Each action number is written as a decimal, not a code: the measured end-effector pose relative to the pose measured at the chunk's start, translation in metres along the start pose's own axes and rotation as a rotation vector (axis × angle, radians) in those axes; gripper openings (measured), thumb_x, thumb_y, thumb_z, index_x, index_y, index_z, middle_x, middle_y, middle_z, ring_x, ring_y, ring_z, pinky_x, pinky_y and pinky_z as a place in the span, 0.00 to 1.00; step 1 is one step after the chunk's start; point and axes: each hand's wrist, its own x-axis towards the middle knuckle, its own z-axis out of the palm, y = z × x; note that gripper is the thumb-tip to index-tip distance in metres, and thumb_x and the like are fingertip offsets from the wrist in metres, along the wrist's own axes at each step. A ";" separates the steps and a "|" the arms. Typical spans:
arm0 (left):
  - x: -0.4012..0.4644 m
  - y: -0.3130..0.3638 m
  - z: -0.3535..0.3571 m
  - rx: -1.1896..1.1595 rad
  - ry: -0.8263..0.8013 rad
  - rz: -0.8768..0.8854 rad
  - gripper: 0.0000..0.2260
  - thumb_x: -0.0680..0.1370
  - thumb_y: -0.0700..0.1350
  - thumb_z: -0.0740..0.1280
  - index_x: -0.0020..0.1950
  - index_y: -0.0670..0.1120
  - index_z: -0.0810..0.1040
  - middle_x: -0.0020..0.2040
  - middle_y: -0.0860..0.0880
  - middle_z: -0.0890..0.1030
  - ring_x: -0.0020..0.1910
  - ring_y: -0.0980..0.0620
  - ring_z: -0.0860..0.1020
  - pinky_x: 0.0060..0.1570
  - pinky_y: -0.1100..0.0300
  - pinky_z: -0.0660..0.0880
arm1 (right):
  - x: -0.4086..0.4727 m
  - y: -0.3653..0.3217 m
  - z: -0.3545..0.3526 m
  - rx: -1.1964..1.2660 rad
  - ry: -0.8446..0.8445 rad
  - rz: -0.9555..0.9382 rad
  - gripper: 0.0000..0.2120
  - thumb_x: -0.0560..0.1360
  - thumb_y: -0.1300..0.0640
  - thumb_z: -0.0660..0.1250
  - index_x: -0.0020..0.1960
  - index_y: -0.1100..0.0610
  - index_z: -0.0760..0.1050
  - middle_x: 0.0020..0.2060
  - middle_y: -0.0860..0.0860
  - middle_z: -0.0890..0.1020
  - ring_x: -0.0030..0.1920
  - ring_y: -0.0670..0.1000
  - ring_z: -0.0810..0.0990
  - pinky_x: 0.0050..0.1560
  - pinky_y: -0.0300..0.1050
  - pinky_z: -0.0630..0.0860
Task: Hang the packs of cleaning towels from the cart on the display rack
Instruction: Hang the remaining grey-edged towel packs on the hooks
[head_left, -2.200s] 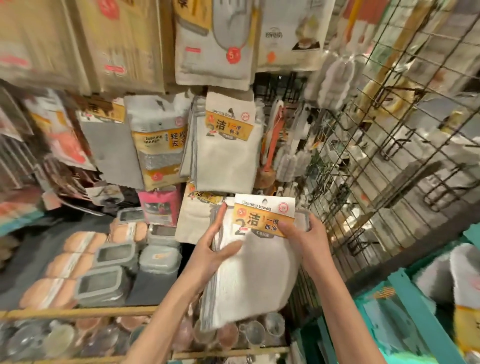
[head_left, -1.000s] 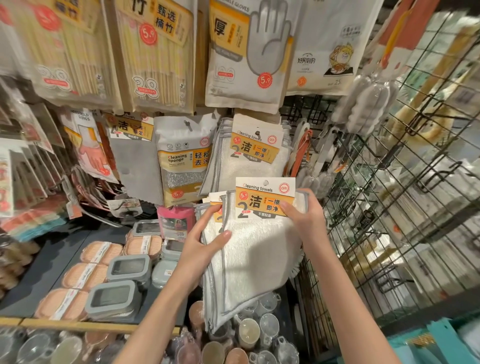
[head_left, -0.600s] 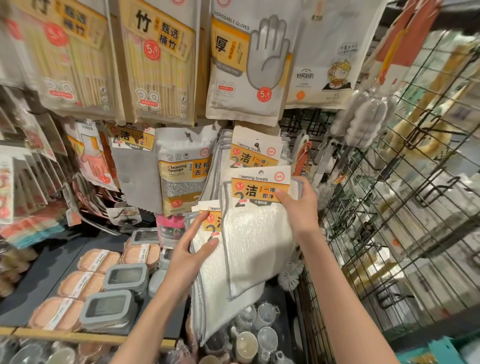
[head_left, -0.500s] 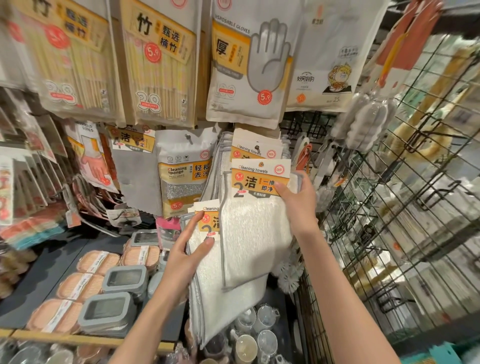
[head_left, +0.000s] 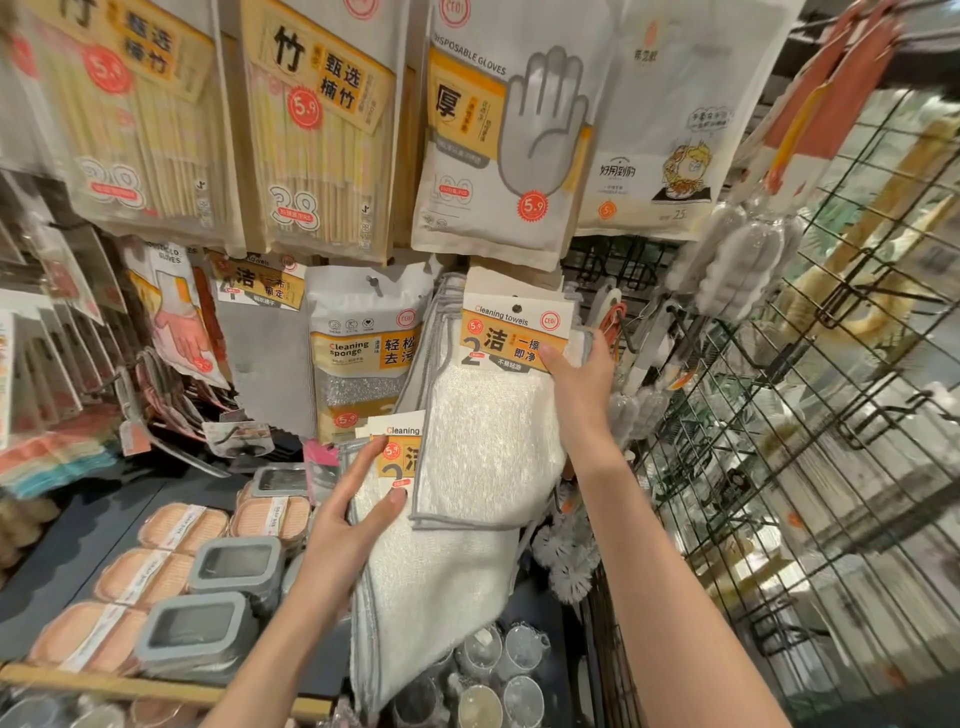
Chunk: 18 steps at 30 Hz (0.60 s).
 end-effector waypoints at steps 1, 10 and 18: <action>0.000 0.000 0.000 -0.007 0.003 0.001 0.25 0.72 0.53 0.71 0.65 0.72 0.69 0.60 0.81 0.68 0.58 0.86 0.61 0.66 0.54 0.59 | 0.003 0.000 0.002 -0.017 0.018 0.012 0.30 0.73 0.61 0.70 0.72 0.56 0.63 0.64 0.47 0.72 0.64 0.46 0.69 0.66 0.43 0.64; -0.004 -0.003 -0.002 -0.022 0.023 0.015 0.25 0.71 0.51 0.71 0.64 0.73 0.71 0.61 0.79 0.69 0.59 0.83 0.63 0.65 0.56 0.60 | 0.011 0.006 0.013 -0.141 -0.010 -0.192 0.15 0.73 0.69 0.66 0.53 0.52 0.70 0.51 0.42 0.74 0.51 0.33 0.74 0.51 0.29 0.71; -0.008 -0.003 -0.004 -0.029 0.026 0.000 0.25 0.71 0.51 0.71 0.63 0.73 0.71 0.61 0.79 0.69 0.59 0.84 0.63 0.66 0.54 0.59 | 0.006 0.016 0.021 -0.414 -0.106 -0.260 0.18 0.74 0.69 0.65 0.55 0.49 0.78 0.67 0.53 0.61 0.51 0.39 0.66 0.41 0.18 0.68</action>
